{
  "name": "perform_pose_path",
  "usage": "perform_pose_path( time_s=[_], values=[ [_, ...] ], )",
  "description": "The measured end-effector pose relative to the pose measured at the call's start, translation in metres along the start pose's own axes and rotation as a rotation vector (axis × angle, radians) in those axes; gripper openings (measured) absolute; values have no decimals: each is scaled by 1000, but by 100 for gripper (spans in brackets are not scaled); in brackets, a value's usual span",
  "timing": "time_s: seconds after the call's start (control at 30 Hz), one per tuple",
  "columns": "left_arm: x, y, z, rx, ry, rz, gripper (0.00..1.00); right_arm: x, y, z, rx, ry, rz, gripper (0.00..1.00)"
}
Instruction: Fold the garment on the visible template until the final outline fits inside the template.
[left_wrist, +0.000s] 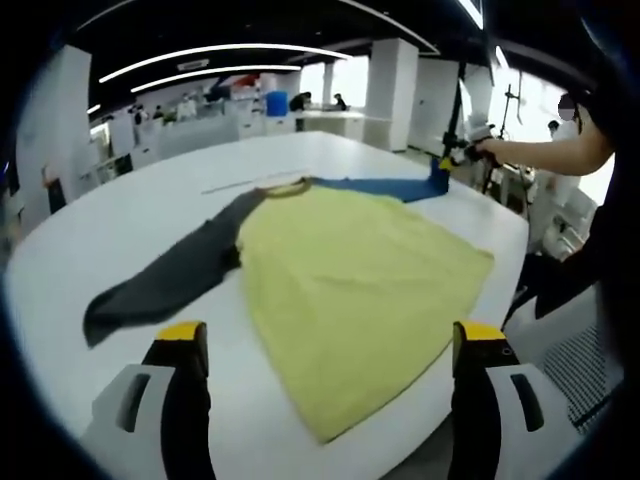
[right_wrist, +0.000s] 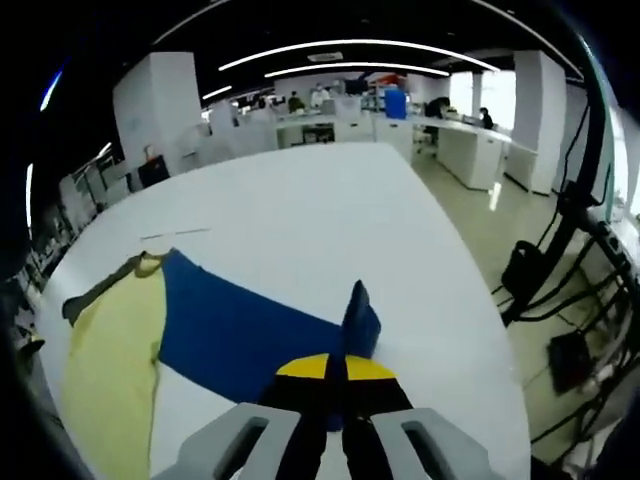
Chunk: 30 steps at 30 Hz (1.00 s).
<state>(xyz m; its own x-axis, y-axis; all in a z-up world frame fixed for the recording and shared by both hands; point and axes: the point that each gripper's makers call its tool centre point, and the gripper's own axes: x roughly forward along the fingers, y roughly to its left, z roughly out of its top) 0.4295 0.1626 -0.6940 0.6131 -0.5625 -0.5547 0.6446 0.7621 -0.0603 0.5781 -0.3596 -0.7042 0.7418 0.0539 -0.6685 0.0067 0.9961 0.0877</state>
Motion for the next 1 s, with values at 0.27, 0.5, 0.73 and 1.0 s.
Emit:
perform_pose_path(
  time_s=[0.27,0.5,0.73,1.0],
  values=[
    [2,-1,-2,3,6,-6,97,0,28,4,-11,-5,37,0],
    [3,-4,0,6,0,-11,97,2,52,4,-20,7,71,0],
    [3,-3,2,12,-6,-12,97,5,77,7,-37,8,111,0],
    [5,-4,3,11,-11,-17,97,10,101,9,-59,19,148,0]
  ],
)
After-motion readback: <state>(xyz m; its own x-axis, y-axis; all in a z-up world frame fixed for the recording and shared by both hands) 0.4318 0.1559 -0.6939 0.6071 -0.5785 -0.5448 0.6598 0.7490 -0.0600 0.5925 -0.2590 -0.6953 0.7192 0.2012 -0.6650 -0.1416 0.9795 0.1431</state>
